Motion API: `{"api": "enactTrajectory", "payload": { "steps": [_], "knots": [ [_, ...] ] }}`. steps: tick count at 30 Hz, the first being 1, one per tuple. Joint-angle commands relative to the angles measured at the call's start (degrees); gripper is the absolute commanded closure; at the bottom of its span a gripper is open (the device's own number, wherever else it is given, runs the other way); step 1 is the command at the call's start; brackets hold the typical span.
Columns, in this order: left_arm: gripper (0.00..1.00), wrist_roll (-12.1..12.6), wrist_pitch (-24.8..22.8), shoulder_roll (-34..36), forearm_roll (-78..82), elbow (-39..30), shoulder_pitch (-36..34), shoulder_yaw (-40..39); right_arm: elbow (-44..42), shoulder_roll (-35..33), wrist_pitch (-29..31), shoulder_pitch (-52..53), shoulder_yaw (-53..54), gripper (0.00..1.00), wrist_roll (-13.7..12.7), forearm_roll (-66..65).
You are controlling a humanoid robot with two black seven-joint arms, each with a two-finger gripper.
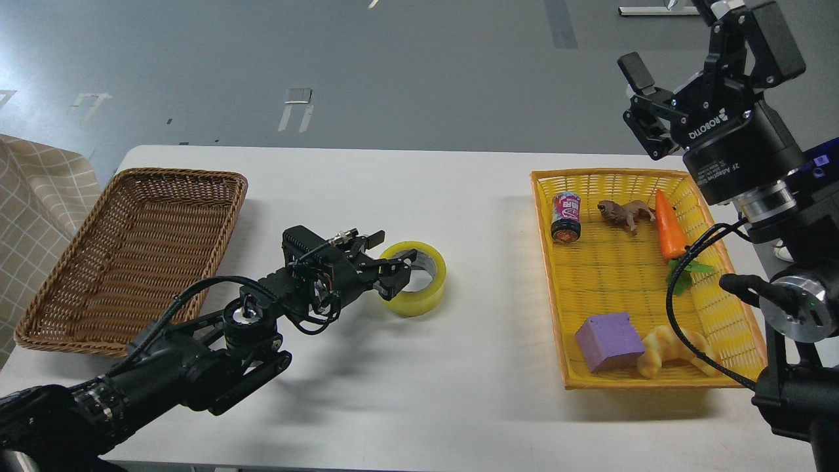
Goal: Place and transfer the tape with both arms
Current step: 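Grasp the tape roll's rim with the left gripper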
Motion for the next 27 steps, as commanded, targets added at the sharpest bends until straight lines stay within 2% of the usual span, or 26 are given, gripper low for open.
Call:
{"api": "enactTrajectory", "payload": {
  "steps": [1, 3, 4, 8, 14, 23, 24, 25, 27],
  "knots": [
    [0.4, -0.73, 0.0, -0.23, 0.0, 0.34, -0.05, 0.0, -0.01, -0.11, 0.0, -0.16, 0.3, 0.0, 0.0, 0.0],
    [0.4, -1.26, 0.0, -0.23, 0.0, 0.34, -0.05, 0.0, -0.01, -0.19, -0.09, -0.16, 0.39, 0.0, 0.0, -0.09],
    [0.44, -1.87, 0.0, -0.23, 0.0, 0.34, 0.04, 0.09, -0.01, -0.28, -0.09, -0.16, 0.39, 0.0, 0.0, -0.09],
    [0.45, -3.45, 0.0, -0.32, 0.0, 0.34, 0.3, 0.09, 0.08, -0.37, -0.09, -0.51, 0.57, 0.0, 0.0, 0.0],
    [0.48, -3.63, 0.0, -0.14, 0.0, 1.22, 0.04, 1.76, 0.08, -0.28, 0.0, -0.77, 0.65, 0.0, 0.0, 0.0],
    [0.85, -3.54, 0.0, -0.14, 0.0, 3.24, -0.31, 1.76, 0.08, -0.2, -0.09, -0.95, 0.74, 0.0, 0.0, 0.0],
    [0.94, -3.46, 0.0, -0.05, 0.0, 3.41, -0.31, 1.67, 0.08, -0.2, -0.09, -0.95, 0.74, 0.0, 0.0, 0.0],
    [0.99, -3.19, 0.0, -0.05, 0.0, 3.41, -0.31, 1.67, 0.08, -0.2, -0.09, -1.04, 0.74, 0.0, 0.08, 0.0],
    [1.0, -2.93, 0.0, -0.05, 0.0, 3.41, -0.31, 1.58, 0.08, -0.11, -0.09, -1.39, 0.74, 0.0, 0.08, 0.0]
  ]
}}
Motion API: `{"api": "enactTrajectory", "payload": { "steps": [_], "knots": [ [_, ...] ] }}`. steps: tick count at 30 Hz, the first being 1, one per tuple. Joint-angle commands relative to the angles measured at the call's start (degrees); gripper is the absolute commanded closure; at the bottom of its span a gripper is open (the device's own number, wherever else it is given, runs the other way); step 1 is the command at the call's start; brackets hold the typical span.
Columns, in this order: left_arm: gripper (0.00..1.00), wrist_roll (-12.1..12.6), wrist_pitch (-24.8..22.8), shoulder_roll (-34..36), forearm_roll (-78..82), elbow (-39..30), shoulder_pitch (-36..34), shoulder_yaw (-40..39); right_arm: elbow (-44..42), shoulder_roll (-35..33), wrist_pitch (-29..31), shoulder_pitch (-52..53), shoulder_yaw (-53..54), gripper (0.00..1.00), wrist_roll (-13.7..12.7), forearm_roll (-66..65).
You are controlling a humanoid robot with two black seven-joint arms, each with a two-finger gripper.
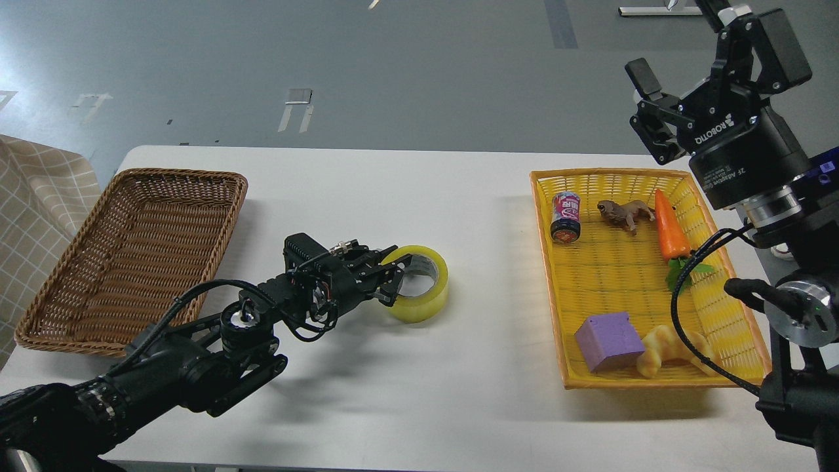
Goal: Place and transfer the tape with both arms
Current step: 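Grasp the tape roll's rim with the left gripper, then carry the tape roll with the left gripper over the wicker basket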
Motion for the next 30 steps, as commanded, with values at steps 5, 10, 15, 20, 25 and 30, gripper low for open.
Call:
{"api": "enactTrajectory", "payload": {
  "steps": [5, 10, 15, 20, 25, 30],
  "knots": [
    [1.0, 1.25, -0.07, 0.25, 0.01, 0.19, -0.15, -0.21, 0.0, 0.18, -0.02, -0.72, -0.09, 0.0, 0.08, 0.0],
    [1.0, 1.16, -0.07, 0.42, 0.01, -0.51, -2.08, -0.21, -0.09, 0.35, -0.02, -1.51, -0.09, 0.0, 0.08, 0.0],
    [1.0, 1.08, -0.07, 2.43, 0.01, -0.95, -4.36, -0.21, 0.0, 0.44, -0.1, -1.68, -0.09, 0.0, 0.08, 0.0],
    [1.0, 0.55, -0.07, 5.25, 0.01, -1.04, -6.73, -0.21, -0.09, 0.44, -0.1, -1.77, -0.09, 0.0, 0.08, 0.0],
    [1.0, 0.46, -0.07, 8.41, 0.01, -1.04, -9.37, -0.21, -0.44, 0.35, -0.02, -1.16, -0.44, 0.0, 0.08, 0.0],
    [1.0, -0.59, -0.07, 12.54, 0.01, -0.95, -11.48, -0.3, -0.62, 0.44, -0.02, -1.07, -1.14, 0.0, 0.08, -0.09]
  ]
}}
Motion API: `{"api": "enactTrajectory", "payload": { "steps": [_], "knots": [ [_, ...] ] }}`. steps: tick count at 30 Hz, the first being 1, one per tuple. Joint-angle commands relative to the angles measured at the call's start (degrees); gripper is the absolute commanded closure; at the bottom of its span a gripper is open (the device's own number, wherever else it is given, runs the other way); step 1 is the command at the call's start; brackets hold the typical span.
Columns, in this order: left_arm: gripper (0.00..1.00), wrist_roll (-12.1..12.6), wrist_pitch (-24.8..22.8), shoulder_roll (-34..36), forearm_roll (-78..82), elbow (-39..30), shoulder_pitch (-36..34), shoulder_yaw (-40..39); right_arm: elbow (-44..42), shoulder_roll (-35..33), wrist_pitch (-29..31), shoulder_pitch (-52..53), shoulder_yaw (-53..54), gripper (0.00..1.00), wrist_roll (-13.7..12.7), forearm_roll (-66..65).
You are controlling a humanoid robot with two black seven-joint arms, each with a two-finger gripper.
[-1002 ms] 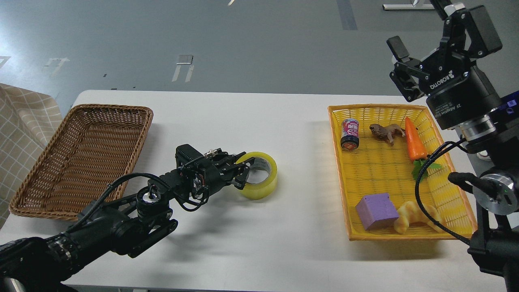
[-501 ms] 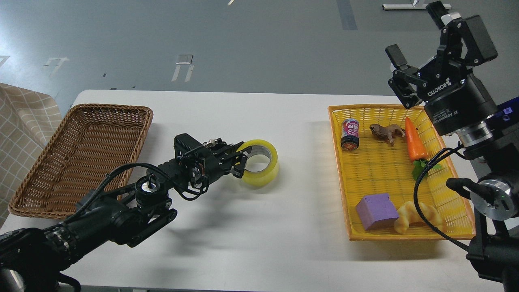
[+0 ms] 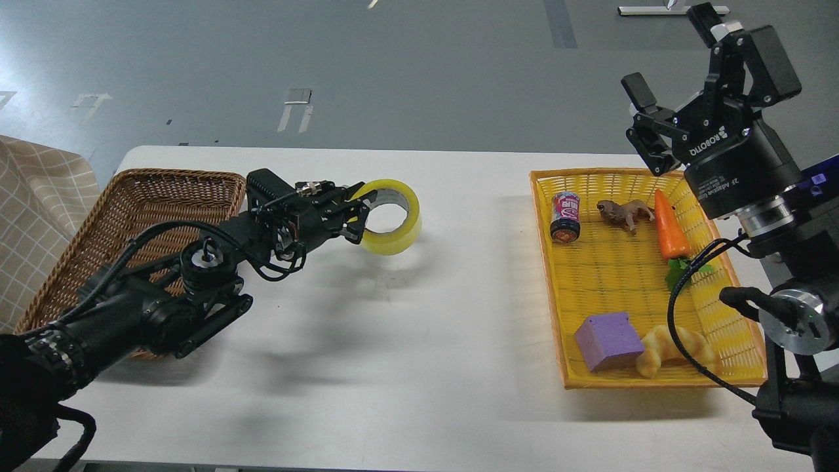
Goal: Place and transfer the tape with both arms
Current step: 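Carry the tape roll with the left gripper over the wicker basket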
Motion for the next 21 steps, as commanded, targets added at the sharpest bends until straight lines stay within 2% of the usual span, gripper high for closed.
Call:
{"api": "enactTrajectory", "payload": {
  "steps": [1, 12, 17, 19, 21],
  "knots": [
    [1.0, -0.8, -0.01, 3.68, 0.0, 0.12, -1.56, 0.01, -0.05, 0.07, 0.02, -0.06, -0.81, 0.0, 0.0, -0.07],
    [1.0, -2.47, 0.08, 12.47, -3.44, 1.09, -3.76, -0.52, -0.05, 0.07, 0.02, -0.14, -1.25, 0.0, -0.09, -0.07],
    [1.0, -3.17, 1.66, 17.4, -7.65, 1.18, -3.94, -0.35, -0.05, 0.68, 0.02, -0.32, -1.34, 0.0, -0.09, -0.07],
    [1.0, -6.32, 2.01, 21.08, -11.43, 1.18, -3.41, 0.09, -0.05, 0.69, 0.02, -0.58, -1.69, 0.0, -0.09, -0.07],
    [1.0, -8.26, 2.19, 24.15, -12.06, 1.53, -3.06, 0.36, -0.05, 0.34, 0.02, -0.58, -1.69, 0.0, -0.09, -0.07]
  ]
}}
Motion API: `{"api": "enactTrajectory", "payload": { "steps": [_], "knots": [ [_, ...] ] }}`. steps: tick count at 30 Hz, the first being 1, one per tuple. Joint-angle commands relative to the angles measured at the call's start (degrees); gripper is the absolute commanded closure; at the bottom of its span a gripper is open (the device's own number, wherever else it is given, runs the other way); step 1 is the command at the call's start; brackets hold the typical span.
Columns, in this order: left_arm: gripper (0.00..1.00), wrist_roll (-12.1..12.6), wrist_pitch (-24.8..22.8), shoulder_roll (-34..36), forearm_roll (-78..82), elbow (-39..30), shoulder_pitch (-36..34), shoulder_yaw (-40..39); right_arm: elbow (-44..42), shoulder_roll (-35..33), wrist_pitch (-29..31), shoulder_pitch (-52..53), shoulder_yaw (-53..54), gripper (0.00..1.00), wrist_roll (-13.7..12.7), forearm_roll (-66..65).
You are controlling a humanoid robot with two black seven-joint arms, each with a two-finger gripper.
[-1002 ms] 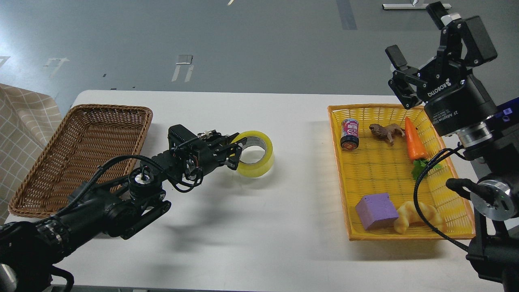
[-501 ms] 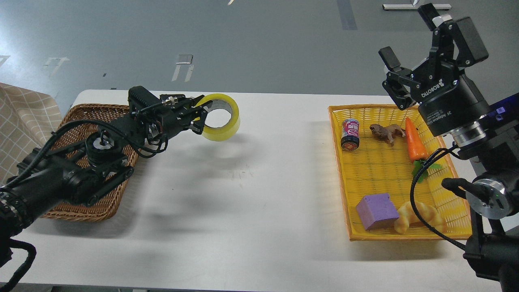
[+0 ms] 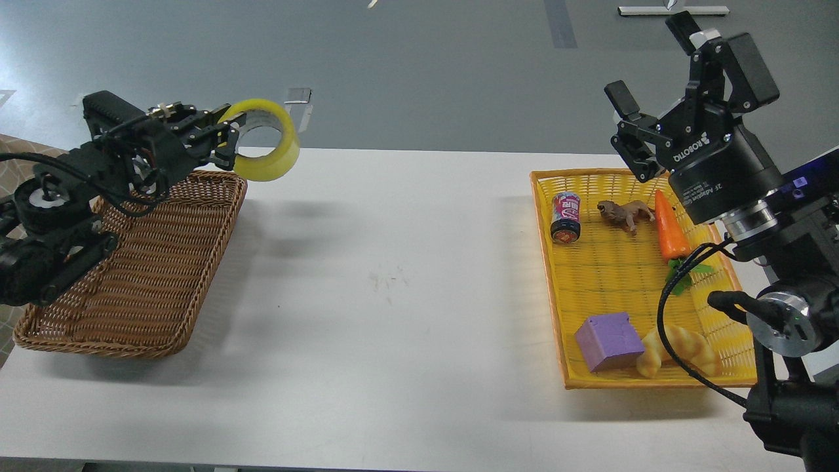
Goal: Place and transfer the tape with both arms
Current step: 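Carry the tape roll with the left gripper over the wicker basket, then lower the tape roll into the basket and open the left gripper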
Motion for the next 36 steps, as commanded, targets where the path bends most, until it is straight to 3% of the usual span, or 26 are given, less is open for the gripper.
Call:
{"api": "enactTrajectory", "payload": {
  "steps": [1, 7, 14, 28, 36],
  "knots": [
    [1.0, -3.89, 0.96, 5.35, -2.15, 0.86, 0.87, 0.62, 0.01, -0.37, -0.01, -0.09, -0.16, 0.0, 0.0, 0.0],
    [1.0, -7.68, 5.26, 7.99, -2.58, 4.19, 5.97, 0.62, -0.26, -0.38, -0.01, 0.0, -0.16, 0.0, 0.09, -0.09],
    [1.0, -10.14, 7.37, 8.35, -4.17, 8.24, 10.45, 0.62, -0.26, -0.29, -0.01, -0.09, -0.24, 0.0, 0.0, -0.09],
    [0.99, -10.37, 9.49, 7.56, -5.58, 10.97, 15.91, 0.62, -0.26, -0.29, -0.01, -0.27, -0.42, 0.0, 0.0, -0.09],
    [0.86, -10.37, 9.93, 7.38, -5.75, 10.97, 17.75, 0.62, -0.52, -0.37, -0.01, -0.18, -0.33, 0.0, 0.0, -0.09]
  ]
}}
